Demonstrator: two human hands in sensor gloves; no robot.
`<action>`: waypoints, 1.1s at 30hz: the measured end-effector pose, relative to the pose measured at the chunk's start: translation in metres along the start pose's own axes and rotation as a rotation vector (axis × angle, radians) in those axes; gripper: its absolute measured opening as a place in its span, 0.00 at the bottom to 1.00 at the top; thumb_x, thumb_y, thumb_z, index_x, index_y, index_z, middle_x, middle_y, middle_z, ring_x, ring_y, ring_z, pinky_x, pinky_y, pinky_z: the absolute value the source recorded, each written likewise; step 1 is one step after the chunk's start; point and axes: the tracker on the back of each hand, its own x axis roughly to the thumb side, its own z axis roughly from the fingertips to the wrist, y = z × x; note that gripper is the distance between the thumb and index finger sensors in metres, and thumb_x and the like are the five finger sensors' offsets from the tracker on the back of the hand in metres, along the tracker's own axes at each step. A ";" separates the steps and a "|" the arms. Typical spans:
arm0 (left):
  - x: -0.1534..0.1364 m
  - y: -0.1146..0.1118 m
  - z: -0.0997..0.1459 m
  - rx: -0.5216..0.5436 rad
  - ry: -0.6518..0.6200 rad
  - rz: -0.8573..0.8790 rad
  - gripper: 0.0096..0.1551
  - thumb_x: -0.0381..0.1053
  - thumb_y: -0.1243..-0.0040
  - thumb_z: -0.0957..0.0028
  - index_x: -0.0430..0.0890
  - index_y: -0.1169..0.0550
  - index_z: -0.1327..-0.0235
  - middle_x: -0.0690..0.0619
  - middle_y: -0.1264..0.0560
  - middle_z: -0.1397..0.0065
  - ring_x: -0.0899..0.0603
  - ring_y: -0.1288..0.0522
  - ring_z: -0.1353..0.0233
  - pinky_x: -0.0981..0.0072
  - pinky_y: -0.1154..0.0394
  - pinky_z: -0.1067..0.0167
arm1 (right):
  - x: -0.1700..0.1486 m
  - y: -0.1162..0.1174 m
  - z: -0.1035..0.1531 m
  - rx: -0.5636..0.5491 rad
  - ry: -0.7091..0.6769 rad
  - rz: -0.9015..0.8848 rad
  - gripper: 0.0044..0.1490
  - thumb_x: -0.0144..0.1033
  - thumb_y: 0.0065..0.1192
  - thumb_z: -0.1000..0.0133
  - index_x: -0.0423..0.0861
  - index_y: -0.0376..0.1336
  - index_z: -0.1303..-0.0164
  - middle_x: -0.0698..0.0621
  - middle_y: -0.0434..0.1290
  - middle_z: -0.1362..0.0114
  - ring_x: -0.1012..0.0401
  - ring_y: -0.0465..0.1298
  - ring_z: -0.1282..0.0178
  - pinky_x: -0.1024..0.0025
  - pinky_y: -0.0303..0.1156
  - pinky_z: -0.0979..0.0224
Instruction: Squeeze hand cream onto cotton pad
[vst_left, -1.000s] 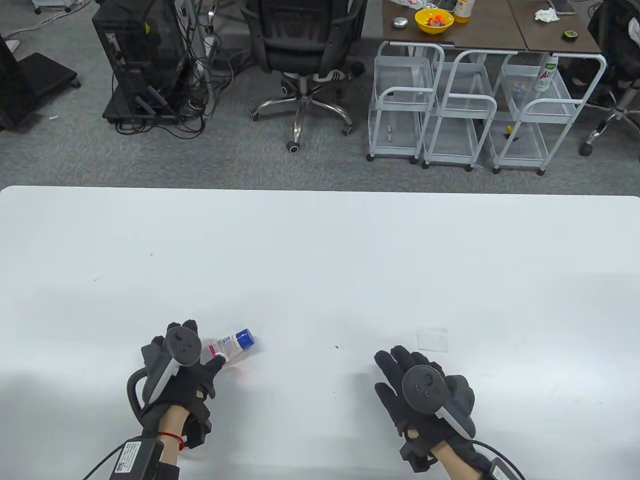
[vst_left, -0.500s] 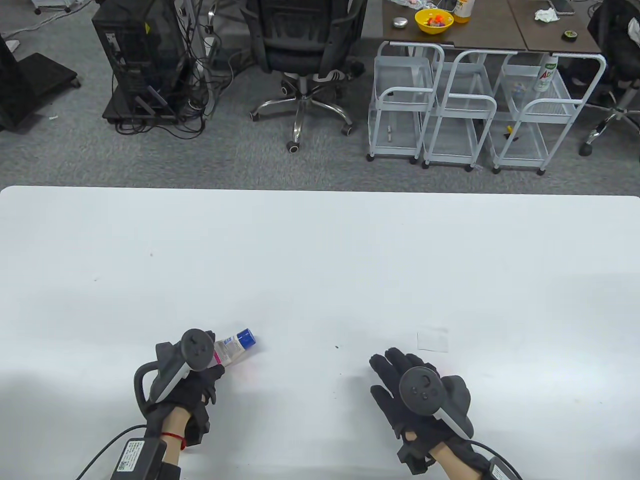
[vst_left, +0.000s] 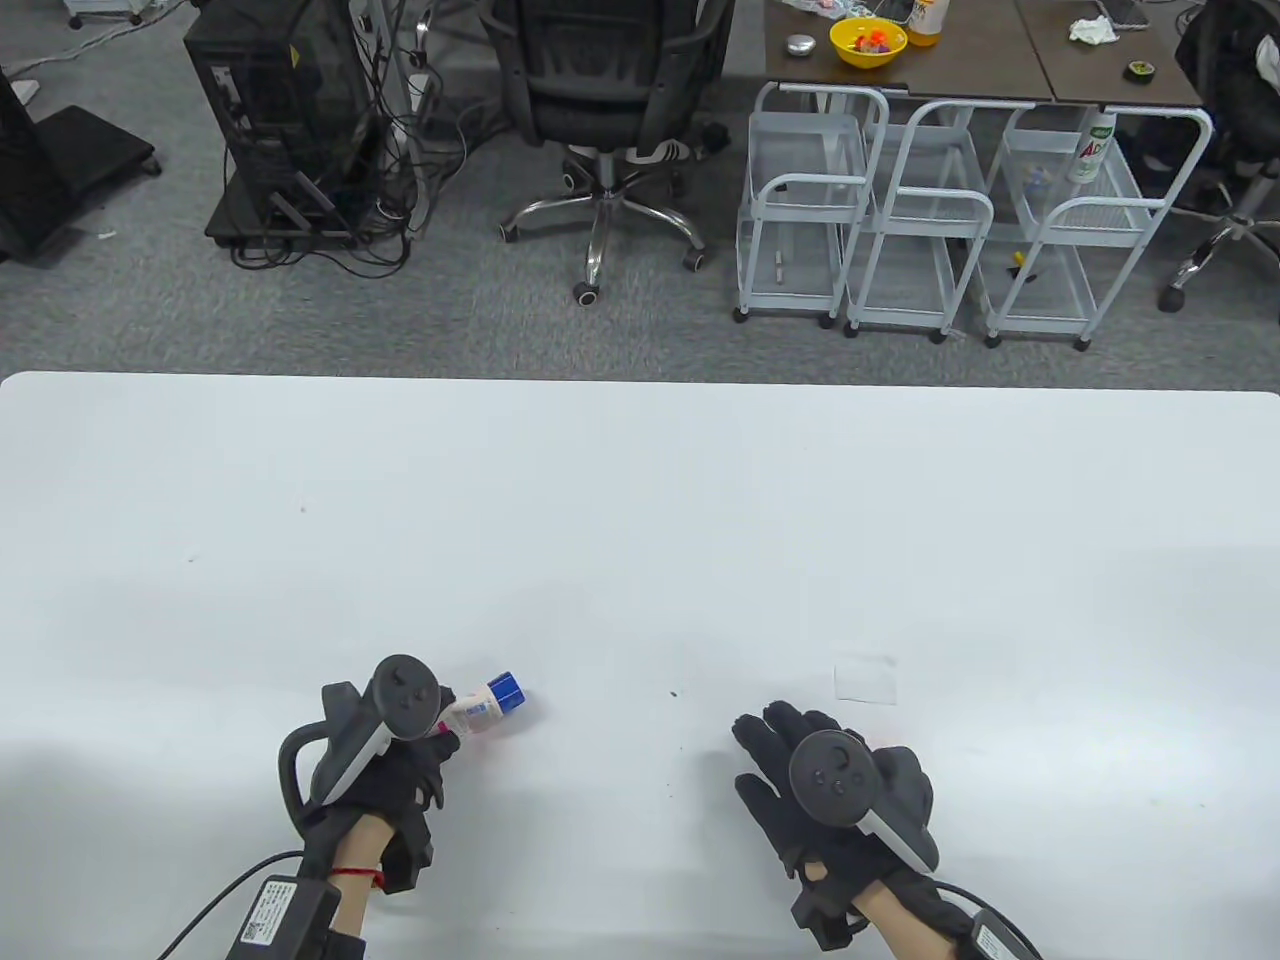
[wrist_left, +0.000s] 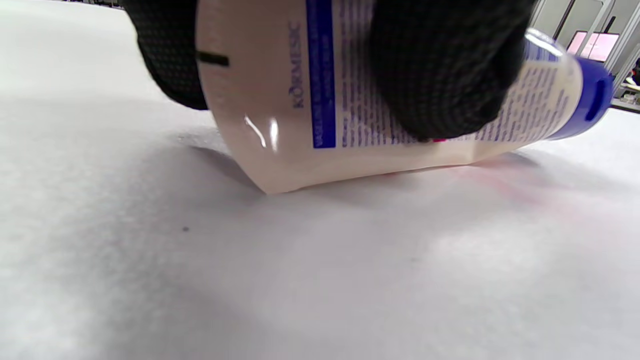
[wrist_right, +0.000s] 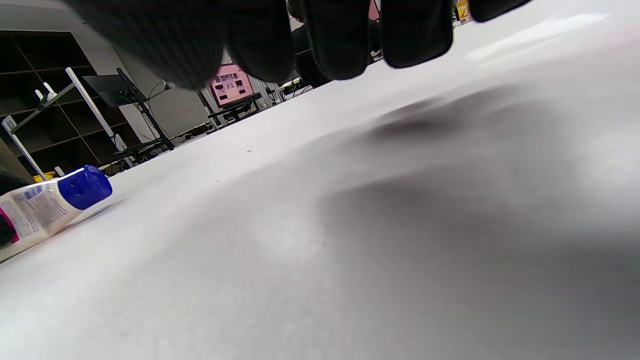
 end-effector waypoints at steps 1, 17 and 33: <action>0.000 0.001 0.001 -0.007 -0.006 0.027 0.27 0.60 0.34 0.60 0.66 0.21 0.43 0.66 0.14 0.41 0.54 0.13 0.47 0.54 0.20 0.41 | 0.000 0.000 0.000 0.000 -0.001 -0.002 0.39 0.51 0.65 0.50 0.55 0.64 0.25 0.43 0.63 0.19 0.34 0.62 0.19 0.31 0.54 0.24; 0.071 0.002 0.057 -0.221 -0.500 0.444 0.28 0.60 0.34 0.59 0.65 0.22 0.42 0.66 0.14 0.41 0.54 0.14 0.46 0.53 0.21 0.39 | 0.034 -0.010 0.018 -0.067 -0.276 -0.452 0.47 0.55 0.67 0.51 0.55 0.55 0.21 0.45 0.64 0.20 0.38 0.72 0.24 0.34 0.62 0.27; 0.101 -0.014 0.077 -0.299 -0.620 0.322 0.39 0.68 0.37 0.58 0.64 0.31 0.30 0.65 0.19 0.31 0.50 0.18 0.33 0.49 0.25 0.33 | 0.058 -0.014 0.034 -0.143 -0.423 -0.378 0.39 0.49 0.70 0.52 0.49 0.67 0.29 0.45 0.79 0.35 0.46 0.84 0.41 0.40 0.71 0.32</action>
